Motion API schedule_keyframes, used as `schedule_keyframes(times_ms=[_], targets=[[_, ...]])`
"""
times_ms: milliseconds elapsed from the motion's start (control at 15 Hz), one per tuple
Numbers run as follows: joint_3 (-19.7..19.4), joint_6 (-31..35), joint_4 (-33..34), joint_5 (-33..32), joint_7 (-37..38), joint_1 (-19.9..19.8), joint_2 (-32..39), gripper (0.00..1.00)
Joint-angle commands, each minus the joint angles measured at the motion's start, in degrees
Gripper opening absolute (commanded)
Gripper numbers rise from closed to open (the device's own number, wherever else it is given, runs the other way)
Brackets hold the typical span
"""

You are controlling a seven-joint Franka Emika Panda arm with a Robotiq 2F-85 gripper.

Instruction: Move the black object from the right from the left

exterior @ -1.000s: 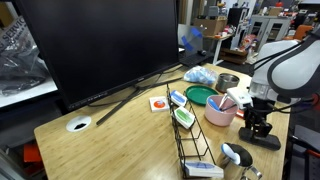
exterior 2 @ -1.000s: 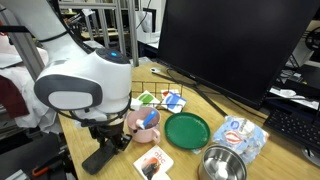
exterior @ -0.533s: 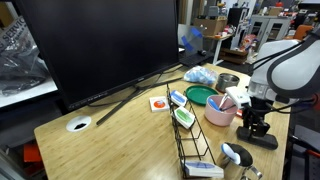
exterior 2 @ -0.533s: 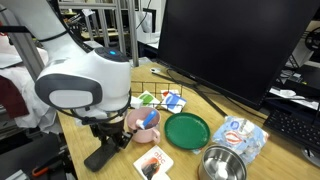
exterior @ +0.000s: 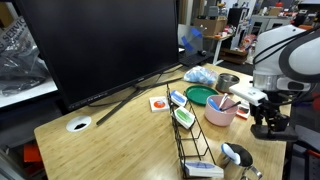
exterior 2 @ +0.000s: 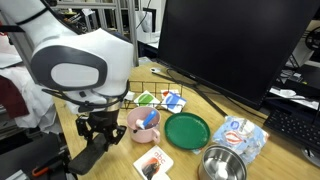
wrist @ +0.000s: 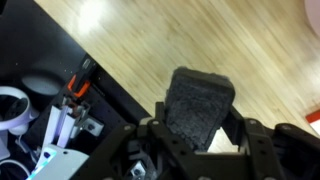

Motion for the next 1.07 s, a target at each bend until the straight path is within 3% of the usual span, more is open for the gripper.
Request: schedule_keyframes(times_ms=[0, 200, 400, 600, 1000], targets=[[0.5, -9.4, -0.4, -2.6, -5.7, -1.2, -9.1, 0.32], [1.0, -12.6, 1.3, -1.5, -11.7, -1.1, -14.6, 0.32], [1.2, -10.2, 4.0, -0.7, -18.0, -1.1, -17.0, 0.32], [0.6, -8.6, 10.3, 1.0, -24.6, -0.9, -13.5, 0.32], [0.8, -12.1, 24.7, 2.3, -39.7, -0.5, -1.5, 0.32]])
